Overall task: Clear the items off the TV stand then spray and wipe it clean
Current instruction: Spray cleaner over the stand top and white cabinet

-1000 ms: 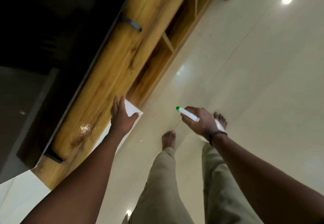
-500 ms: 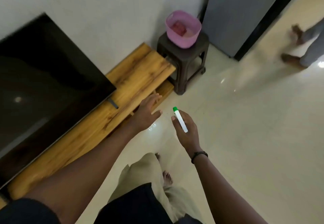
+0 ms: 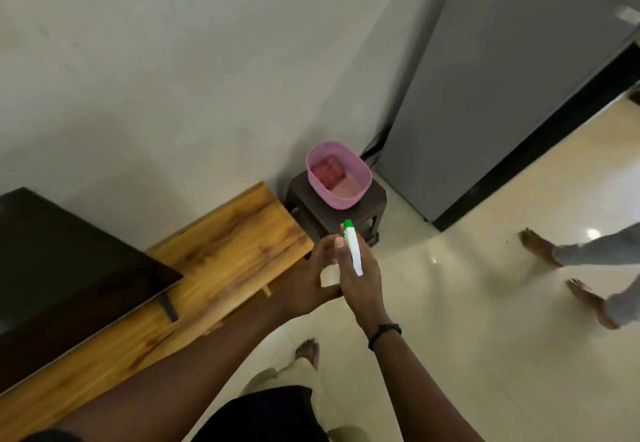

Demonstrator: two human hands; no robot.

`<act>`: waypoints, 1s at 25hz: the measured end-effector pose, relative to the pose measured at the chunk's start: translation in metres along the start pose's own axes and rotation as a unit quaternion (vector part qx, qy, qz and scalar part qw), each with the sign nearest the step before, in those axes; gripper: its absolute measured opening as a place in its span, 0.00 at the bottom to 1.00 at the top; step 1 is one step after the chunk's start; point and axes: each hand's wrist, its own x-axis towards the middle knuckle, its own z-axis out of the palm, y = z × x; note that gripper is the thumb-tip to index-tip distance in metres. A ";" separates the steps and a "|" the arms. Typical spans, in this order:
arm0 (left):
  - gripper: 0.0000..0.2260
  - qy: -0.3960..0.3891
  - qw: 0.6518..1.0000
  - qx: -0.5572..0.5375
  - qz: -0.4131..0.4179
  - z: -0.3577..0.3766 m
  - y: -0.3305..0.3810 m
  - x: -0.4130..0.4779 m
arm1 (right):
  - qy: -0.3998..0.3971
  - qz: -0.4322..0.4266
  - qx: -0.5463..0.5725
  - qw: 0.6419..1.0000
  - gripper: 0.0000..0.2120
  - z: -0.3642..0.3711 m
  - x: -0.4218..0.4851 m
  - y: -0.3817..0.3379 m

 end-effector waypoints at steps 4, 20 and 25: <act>0.23 -0.002 0.994 -0.054 -0.090 -0.001 0.015 0.075 | -0.056 -0.016 0.000 0.998 0.10 -0.016 0.088 -0.024; 0.22 0.223 0.880 -0.172 -0.382 0.032 -0.071 0.383 | -0.308 -0.008 -0.273 0.911 0.20 -0.021 0.477 0.088; 0.24 0.176 0.895 -0.095 -0.399 0.057 -0.110 0.395 | -0.460 -0.113 -0.391 0.789 0.21 0.048 0.559 0.136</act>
